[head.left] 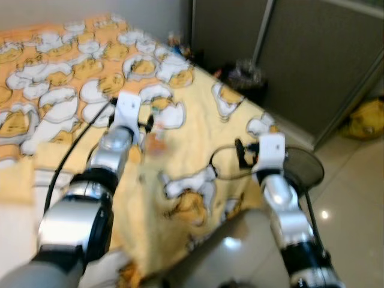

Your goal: Clean up the room

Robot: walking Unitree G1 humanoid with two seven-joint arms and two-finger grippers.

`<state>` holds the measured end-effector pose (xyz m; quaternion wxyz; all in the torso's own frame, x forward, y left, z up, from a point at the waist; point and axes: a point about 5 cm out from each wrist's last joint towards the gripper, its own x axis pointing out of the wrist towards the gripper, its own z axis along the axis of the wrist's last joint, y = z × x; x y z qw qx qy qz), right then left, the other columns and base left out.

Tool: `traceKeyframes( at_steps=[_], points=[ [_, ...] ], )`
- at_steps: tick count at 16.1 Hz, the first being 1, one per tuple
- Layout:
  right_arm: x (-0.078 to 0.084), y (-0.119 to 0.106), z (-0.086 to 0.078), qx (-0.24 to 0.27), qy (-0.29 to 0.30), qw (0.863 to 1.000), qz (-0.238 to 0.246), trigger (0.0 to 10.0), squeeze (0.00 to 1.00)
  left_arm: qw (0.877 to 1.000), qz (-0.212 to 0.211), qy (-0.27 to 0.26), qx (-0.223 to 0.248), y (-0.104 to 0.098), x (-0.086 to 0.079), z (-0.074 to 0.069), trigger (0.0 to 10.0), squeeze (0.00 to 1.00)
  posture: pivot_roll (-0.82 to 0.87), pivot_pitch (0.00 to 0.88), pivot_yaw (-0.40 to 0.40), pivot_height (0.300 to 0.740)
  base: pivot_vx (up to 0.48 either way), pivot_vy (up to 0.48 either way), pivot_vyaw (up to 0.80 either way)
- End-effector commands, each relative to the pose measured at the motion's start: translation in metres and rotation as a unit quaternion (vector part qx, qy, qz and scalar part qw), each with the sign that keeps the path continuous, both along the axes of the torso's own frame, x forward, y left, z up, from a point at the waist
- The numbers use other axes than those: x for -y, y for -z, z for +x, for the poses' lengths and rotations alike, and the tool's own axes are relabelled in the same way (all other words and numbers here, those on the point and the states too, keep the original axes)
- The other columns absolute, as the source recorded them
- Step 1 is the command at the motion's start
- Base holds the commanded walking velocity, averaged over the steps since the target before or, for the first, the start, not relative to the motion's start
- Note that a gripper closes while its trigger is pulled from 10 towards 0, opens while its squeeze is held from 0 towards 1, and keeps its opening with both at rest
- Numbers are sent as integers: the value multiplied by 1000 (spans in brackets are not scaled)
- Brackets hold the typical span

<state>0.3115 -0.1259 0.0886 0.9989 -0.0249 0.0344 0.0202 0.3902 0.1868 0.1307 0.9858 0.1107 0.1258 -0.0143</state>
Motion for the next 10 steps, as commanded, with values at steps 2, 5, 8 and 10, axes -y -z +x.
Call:
traceKeyframes(
  at_steps=[2, 5, 8, 10],
  points=[
    [-1, -1, -9, -7, 6, 1000, 6, 10000, 0, 1000, -7, 5, -8, -2, 8, 3, 10000, 0, -108, 47, 60, 736, 0, 0, 0],
    [-12, -2, -33, -13, -8, 1000, 19, 10000, 0, 1000, -11, 4, -13, -2, 16, 5, 10000, 0, -165, 103, 115, 736, 0, 0, 0],
    [-18, -13, -45, 1, -14, 1000, 17, 10000, 0, 1000, -5, 25, -9, -6, 30, 7, 10000, 0, -190, 145, 152, 736, 0, 0, 0],
    [-29, -25, -66, 9, -50, 999, 5, 10000, 0, 1000, -30, 2, -10, -5, 29, 7, 10000, 0, -234, 194, 181, 736, 0, 0, 0]
  ],
)
